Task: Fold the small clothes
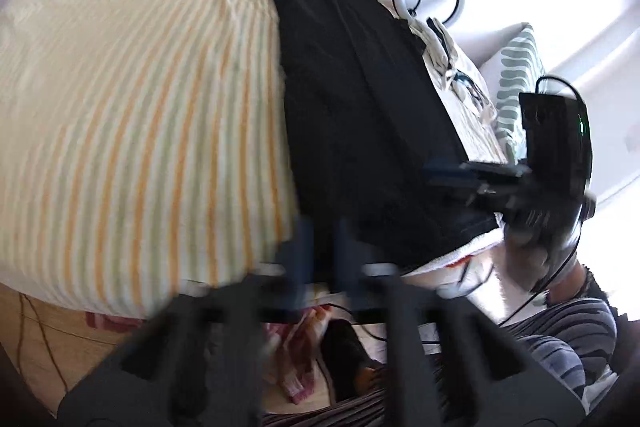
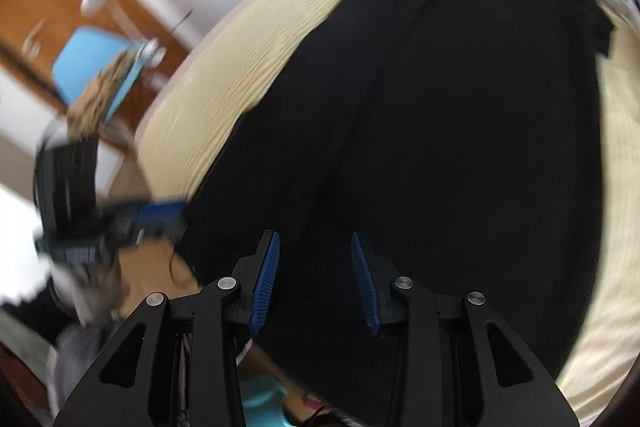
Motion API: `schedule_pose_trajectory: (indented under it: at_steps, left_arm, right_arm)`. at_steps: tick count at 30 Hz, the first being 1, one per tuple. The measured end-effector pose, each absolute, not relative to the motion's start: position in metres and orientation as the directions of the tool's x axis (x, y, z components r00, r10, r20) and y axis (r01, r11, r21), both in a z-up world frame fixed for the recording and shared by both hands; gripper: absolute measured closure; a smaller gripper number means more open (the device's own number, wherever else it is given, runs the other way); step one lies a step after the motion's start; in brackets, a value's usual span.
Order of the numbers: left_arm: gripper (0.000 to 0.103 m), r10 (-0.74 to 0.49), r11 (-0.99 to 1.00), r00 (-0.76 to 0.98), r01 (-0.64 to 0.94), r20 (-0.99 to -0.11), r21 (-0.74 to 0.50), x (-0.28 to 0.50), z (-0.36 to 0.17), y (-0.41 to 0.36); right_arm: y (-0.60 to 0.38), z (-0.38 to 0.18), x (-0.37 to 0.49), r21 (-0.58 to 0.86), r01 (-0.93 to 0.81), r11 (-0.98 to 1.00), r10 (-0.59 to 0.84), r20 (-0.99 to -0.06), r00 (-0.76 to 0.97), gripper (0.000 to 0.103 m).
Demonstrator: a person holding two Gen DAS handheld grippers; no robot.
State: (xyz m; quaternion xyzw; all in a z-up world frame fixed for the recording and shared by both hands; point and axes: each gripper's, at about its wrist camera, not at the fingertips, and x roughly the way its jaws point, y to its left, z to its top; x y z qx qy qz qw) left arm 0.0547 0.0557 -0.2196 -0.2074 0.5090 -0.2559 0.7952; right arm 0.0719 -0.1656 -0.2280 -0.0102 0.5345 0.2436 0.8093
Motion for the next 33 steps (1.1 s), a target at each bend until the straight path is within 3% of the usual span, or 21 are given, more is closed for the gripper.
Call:
schedule_pose_trajectory:
  at_steps: [3, 5, 10, 12, 16, 18, 20, 22, 29, 33]
  left_arm:
    - [0.101, -0.597, 0.799, 0.376, 0.202, -0.709, -0.566, 0.044, -0.214, 0.054]
    - [0.101, -0.558, 0.828, 0.400, 0.211, -0.727, -0.520, 0.036, -0.212, 0.053]
    - [0.101, -0.527, 0.849, 0.406, 0.217, -0.746, -0.482, 0.036, -0.216, 0.048]
    - [0.095, -0.496, 0.868, 0.428, 0.217, -0.756, -0.447, 0.038, -0.208, 0.048]
    - [0.095, -0.453, 0.891, 0.488, 0.256, -0.746, -0.374, 0.042, -0.187, 0.044]
    - [0.095, -0.456, 0.889, 0.507, 0.294, -0.731, -0.351, 0.047, -0.175, 0.037]
    - [0.095, -0.461, 0.885, 0.514, 0.325, -0.724, -0.333, 0.053, -0.167, 0.027]
    - [0.095, -0.480, 0.872, 0.517, 0.365, -0.709, -0.325, 0.059, -0.160, 0.012]
    - [0.095, -0.550, 0.799, 0.464, 0.533, -0.694, -0.278, 0.064, -0.151, -0.060]
    - [0.092, -0.577, 0.757, 0.413, 0.595, -0.704, -0.271, 0.065, -0.156, -0.096]
  right_arm:
    - [-0.148, -0.229, 0.064, 0.151, -0.446, 0.882, 0.326, -0.879, 0.347, 0.079]
    - [-0.145, -0.229, 0.063, 0.118, -0.451, 0.885, 0.299, -0.887, 0.353, 0.092]
    - [-0.153, -0.229, 0.056, 0.123, -0.436, 0.891, 0.302, -0.879, 0.369, 0.093]
    - [-0.161, -0.227, 0.051, 0.144, -0.420, 0.896, 0.317, -0.869, 0.379, 0.092]
    - [-0.192, -0.210, 0.031, 0.200, -0.371, 0.907, 0.365, -0.813, 0.454, 0.092]
    - [-0.214, -0.199, 0.021, 0.205, -0.333, 0.920, 0.358, -0.784, 0.506, 0.091]
    - [-0.236, -0.190, 0.012, 0.204, -0.280, 0.938, 0.332, -0.759, 0.559, 0.073]
    - [-0.258, -0.182, 0.003, 0.212, -0.232, 0.949, 0.311, -0.738, 0.599, 0.067]
    - [-0.328, -0.180, -0.013, 0.210, -0.054, 0.976, 0.197, -0.758, 0.622, 0.067]
    - [-0.342, -0.195, -0.013, 0.267, -0.008, 0.964, 0.224, -0.789, 0.572, 0.067]
